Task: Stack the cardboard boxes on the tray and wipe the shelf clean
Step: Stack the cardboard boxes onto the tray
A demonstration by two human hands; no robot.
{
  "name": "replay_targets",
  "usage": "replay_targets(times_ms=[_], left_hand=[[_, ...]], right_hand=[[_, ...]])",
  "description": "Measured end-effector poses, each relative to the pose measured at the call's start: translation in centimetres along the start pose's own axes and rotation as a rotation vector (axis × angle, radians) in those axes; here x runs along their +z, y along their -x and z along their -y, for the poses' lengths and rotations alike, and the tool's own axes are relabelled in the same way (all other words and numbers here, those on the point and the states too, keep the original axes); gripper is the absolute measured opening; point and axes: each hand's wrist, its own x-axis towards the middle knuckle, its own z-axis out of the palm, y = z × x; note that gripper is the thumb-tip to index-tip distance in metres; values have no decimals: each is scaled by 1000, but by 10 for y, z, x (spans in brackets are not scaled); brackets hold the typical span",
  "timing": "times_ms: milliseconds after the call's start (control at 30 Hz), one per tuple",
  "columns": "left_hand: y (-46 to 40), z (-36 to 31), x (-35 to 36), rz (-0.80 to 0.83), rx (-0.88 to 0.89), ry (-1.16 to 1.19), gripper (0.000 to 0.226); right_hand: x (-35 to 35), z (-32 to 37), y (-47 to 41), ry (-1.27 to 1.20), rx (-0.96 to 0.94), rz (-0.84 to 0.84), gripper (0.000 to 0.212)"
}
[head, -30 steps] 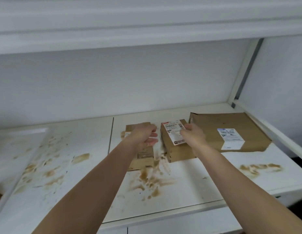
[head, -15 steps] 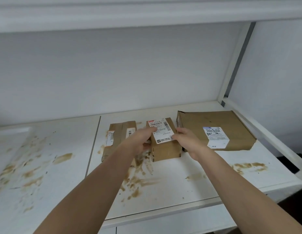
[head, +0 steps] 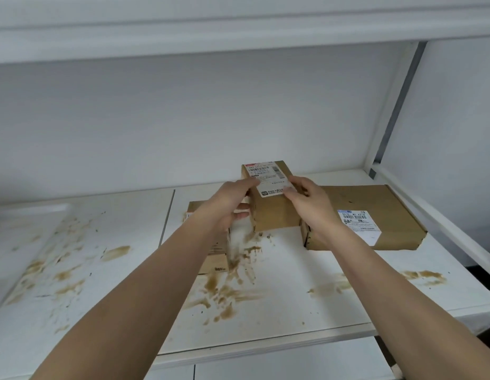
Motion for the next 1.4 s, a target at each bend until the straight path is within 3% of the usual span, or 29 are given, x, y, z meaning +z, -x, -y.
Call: replay_targets(times_ms=[133, 267, 400, 500, 567, 667, 767, 833, 933, 1200, 1300, 1400], left_hand=[[2, 2, -4, -27, -7, -4, 43], [5, 4, -9, -32, 16, 42, 49], [7, 0, -17, 33, 101, 119, 37], [11, 0, -25, 52, 82, 135, 25], [11, 1, -30, 23, 61, 121, 29], [7, 2, -33, -15, 41, 147, 40], [7, 1, -35, -31, 7, 89, 56], [10, 0, -34, -28, -14, 36, 58], [14, -1, -31, -15, -41, 16, 60], [11, 5, -25, 6, -91, -32, 65], [12, 3, -22, 13, -67, -23, 62], [11, 0, -16, -34, 66, 131, 54]], right_hand=[[1, 5, -2, -3, 11, -1, 40], [-3, 5, 4, -74, 28, 111, 51], [-7, 6, 2, -180, -58, 214, 48], [-10, 13, -3, -172, -105, 173, 50], [-13, 21, -5, -117, -107, 135, 42], [-17, 30, -6, -98, -26, 143, 31], [-17, 34, -7, -86, 104, 95, 38], [-17, 36, -6, -60, 185, 68, 43], [-19, 34, -6, -33, 279, 45, 32], [-26, 34, -3, 9, 376, 51, 25], [-30, 34, -1, 19, 326, 48, 27], [-36, 34, -1, -83, 139, 83, 36]])
